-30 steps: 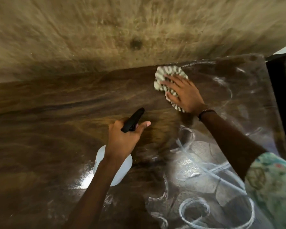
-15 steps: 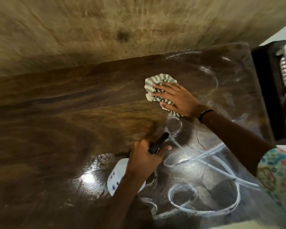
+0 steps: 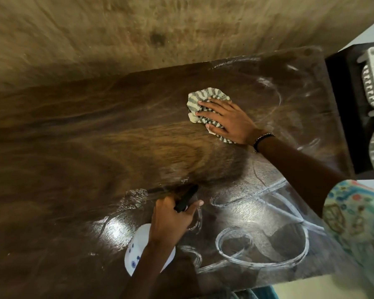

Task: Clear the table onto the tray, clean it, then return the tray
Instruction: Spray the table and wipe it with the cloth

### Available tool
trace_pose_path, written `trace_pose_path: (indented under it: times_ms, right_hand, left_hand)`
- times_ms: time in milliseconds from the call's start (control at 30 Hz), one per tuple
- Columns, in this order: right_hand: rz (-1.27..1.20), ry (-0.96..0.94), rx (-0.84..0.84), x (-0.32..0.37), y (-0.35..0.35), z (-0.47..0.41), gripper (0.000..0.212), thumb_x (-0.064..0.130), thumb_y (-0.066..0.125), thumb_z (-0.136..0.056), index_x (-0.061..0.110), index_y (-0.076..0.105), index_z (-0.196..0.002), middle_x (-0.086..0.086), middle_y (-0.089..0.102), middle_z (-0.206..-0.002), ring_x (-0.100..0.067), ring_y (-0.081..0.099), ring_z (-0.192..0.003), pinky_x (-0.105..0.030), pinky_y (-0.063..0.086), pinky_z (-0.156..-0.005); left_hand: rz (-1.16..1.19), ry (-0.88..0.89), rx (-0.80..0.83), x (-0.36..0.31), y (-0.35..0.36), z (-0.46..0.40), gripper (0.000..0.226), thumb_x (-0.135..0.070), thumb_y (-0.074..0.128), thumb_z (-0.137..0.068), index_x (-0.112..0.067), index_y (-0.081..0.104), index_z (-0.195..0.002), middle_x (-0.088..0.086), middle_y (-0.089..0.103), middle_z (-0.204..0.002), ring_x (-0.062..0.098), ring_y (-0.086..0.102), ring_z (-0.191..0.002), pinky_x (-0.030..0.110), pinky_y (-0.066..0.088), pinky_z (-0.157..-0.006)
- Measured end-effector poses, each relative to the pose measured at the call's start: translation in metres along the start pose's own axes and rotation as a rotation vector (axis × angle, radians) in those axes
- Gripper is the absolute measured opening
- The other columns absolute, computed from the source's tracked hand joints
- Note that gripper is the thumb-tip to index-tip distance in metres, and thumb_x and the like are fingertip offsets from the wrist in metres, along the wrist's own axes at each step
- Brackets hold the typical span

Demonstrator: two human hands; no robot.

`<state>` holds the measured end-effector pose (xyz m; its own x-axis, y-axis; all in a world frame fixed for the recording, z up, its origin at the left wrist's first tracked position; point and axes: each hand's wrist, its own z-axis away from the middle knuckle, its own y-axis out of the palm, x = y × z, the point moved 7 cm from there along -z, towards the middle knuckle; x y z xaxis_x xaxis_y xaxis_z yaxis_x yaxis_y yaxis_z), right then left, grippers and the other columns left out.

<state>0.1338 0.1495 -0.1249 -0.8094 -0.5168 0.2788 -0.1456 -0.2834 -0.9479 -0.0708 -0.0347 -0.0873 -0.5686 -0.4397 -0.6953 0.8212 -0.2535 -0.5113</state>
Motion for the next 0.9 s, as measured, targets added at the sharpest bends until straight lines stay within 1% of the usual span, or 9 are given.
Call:
trace_pose_path:
  times_ms: [167,267,367,467,600,700,767,833,900]
  right_hand:
    - [-0.013,0.014,-0.015,0.005,-0.003,0.001,0.046,0.041,0.037,-0.101,0.033,0.033,-0.147,0.006,0.023,-0.158,-0.019,0.018,-0.147,-0.041,0.016,-0.115]
    - [-0.011,0.073,-0.055,0.008,-0.001,0.002,0.045,0.040,0.039,-0.101,0.032,0.036,-0.145,0.005,0.025,-0.158,-0.020,0.021,-0.146,-0.043,0.017,-0.115]
    - [-0.035,0.141,-0.125,0.037,0.006,0.001,0.044,0.042,0.041,-0.099,0.031,0.043,-0.141,0.004,0.031,-0.155,-0.022,0.027,-0.144,-0.045,0.021,-0.114]
    - [-0.016,0.008,-0.098,0.101,0.027,-0.007,0.044,0.044,0.040,-0.099,0.032,0.045,-0.140,0.004,0.034,-0.154,-0.022,0.030,-0.142,-0.045,0.022,-0.114]
    - [-0.001,-0.242,-0.001,0.174,0.061,0.017,0.045,0.039,0.044,-0.098,0.032,0.041,-0.142,0.002,0.029,-0.156,-0.023,0.024,-0.145,-0.045,0.017,-0.117]
    - [0.050,-0.340,0.041,0.175,0.068,0.061,0.043,0.043,0.034,-0.099,0.029,0.046,-0.138,0.002,0.033,-0.155,-0.023,0.028,-0.144,-0.044,0.026,-0.115]
    - [0.075,-0.300,0.011,0.147,0.059,0.083,0.043,0.044,0.033,-0.098,0.030,0.049,-0.136,0.002,0.041,-0.150,-0.020,0.034,-0.141,-0.042,0.031,-0.113]
    - [0.094,-0.169,-0.010,0.108,0.048,0.094,0.045,0.044,0.034,-0.098,0.031,0.046,-0.139,0.002,0.038,-0.151,-0.018,0.031,-0.141,-0.040,0.027,-0.113]
    - [0.063,0.025,-0.031,0.074,0.037,0.089,0.046,0.044,0.033,-0.098,0.031,0.042,-0.142,0.004,0.033,-0.154,-0.018,0.029,-0.142,-0.040,0.026,-0.112]
  left_hand:
    - [0.057,-0.040,-0.057,0.022,-0.014,0.009,0.067,-0.072,0.064,-0.055,-0.013,0.072,-0.085,-0.002,0.071,-0.077,0.019,0.069,-0.080,0.033,0.056,-0.071]
    - [0.085,-0.095,-0.105,0.036,-0.022,0.013,0.062,-0.069,0.069,-0.056,-0.013,0.072,-0.084,-0.001,0.069,-0.077,0.022,0.069,-0.083,0.031,0.056,-0.071]
    - [0.126,-0.116,-0.106,0.038,-0.027,0.013,0.049,-0.063,0.073,-0.057,-0.019,0.073,-0.078,-0.003,0.070,-0.070,0.009,0.068,-0.076,0.026,0.053,-0.070]
    - [0.136,-0.096,-0.127,0.033,-0.031,0.012,0.041,-0.058,0.075,-0.058,-0.020,0.073,-0.072,-0.008,0.070,-0.065,0.004,0.068,-0.071,0.020,0.048,-0.069]
    - [0.148,-0.050,-0.130,0.027,-0.035,0.012,0.046,-0.055,0.075,-0.059,-0.013,0.074,-0.075,-0.001,0.071,-0.068,0.010,0.068,-0.073,0.029,0.053,-0.075]
    - [0.133,-0.057,-0.149,0.031,-0.042,0.012,0.040,-0.057,0.075,-0.059,-0.018,0.072,-0.070,-0.001,0.070,-0.067,0.018,0.067,-0.079,0.037,0.053,-0.078]
    - [0.138,-0.075,-0.170,0.034,-0.046,0.013,0.029,-0.053,0.078,-0.059,-0.026,0.069,-0.064,-0.004,0.070,-0.067,0.020,0.067,-0.084,0.039,0.053,-0.082]
    - [0.166,-0.087,-0.184,0.037,-0.052,0.016,0.033,-0.056,0.077,-0.057,-0.025,0.065,-0.056,-0.009,0.067,-0.058,0.005,0.066,-0.070,0.029,0.052,-0.072]
    - [0.170,-0.072,-0.173,0.036,-0.055,0.020,0.036,-0.060,0.073,-0.056,-0.026,0.061,-0.052,-0.017,0.064,-0.056,-0.003,0.063,-0.063,0.017,0.045,-0.062]
